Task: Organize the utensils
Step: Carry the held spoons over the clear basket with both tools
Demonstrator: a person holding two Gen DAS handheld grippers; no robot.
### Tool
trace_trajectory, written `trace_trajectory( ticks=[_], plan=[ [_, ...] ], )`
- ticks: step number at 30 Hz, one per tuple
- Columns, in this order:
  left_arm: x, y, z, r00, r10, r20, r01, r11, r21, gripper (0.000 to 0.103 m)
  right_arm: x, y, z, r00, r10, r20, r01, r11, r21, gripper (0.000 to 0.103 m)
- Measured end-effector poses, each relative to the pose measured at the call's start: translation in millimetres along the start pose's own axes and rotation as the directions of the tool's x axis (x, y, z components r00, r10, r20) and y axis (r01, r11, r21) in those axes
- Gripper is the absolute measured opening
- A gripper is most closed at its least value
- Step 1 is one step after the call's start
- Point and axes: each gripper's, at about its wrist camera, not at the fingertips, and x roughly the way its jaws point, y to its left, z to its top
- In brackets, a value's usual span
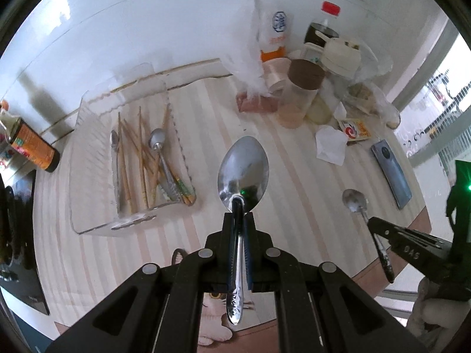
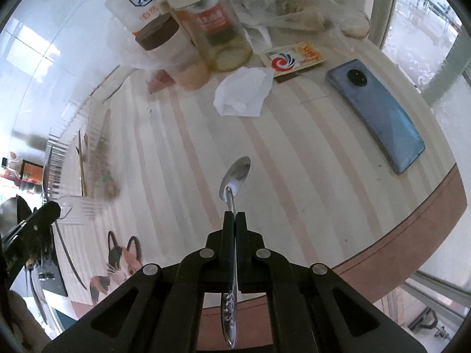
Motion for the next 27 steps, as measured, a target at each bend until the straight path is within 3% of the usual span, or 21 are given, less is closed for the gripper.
trace_trajectory(
  ticks=[8,16,21,27],
  plan=[
    [-33,26,25,0.997,-0.003,0.071,0.008,0.997,-0.075,0.004,-22,27,15,0.998,0.037,0.052,-0.035,0.998,-0.048,0.001],
    [-61,85,72,0.991,0.034,0.129,-0.009,0.982,-0.187,0.004,-39,116,55,0.981,0.164,0.098,-0.146,0.974,-0.174,0.001],
    [-51,132,98,0.993,0.048,0.105,-0.02,0.967,-0.255,0.004,-35,185,84,0.965,0.241,0.104,-0.21,0.946,-0.248,0.001],
    [-12,178,114,1.0,0.011,0.026,-0.001,0.939,-0.345,0.004,3,257,103,0.962,0.271,0.022,-0.251,0.918,-0.306,0.001]
  ],
)
